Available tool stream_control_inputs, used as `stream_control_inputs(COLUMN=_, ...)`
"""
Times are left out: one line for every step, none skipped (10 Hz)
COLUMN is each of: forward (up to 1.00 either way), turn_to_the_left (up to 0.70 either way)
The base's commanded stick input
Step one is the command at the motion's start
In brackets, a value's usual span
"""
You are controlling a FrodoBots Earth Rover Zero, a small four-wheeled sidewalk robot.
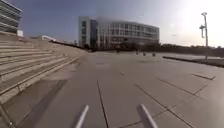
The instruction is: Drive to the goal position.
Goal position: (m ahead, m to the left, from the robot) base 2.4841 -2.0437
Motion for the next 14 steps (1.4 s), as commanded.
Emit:
stream_control_inputs(forward=0.70, turn_to_the_left=0.00)
stream_control_inputs(forward=0.70, turn_to_the_left=0.00)
stream_control_inputs(forward=0.70, turn_to_the_left=0.00)
stream_control_inputs(forward=0.70, turn_to_the_left=0.27)
stream_control_inputs(forward=0.70, turn_to_the_left=0.27)
stream_control_inputs(forward=0.70, turn_to_the_left=0.27)
stream_control_inputs(forward=0.70, turn_to_the_left=0.27)
stream_control_inputs(forward=0.70, turn_to_the_left=0.27)
stream_control_inputs(forward=0.70, turn_to_the_left=0.27)
stream_control_inputs(forward=0.70, turn_to_the_left=0.27)
stream_control_inputs(forward=0.70, turn_to_the_left=0.27)
stream_control_inputs(forward=0.70, turn_to_the_left=0.27)
stream_control_inputs(forward=0.70, turn_to_the_left=0.27)
stream_control_inputs(forward=0.70, turn_to_the_left=0.27)
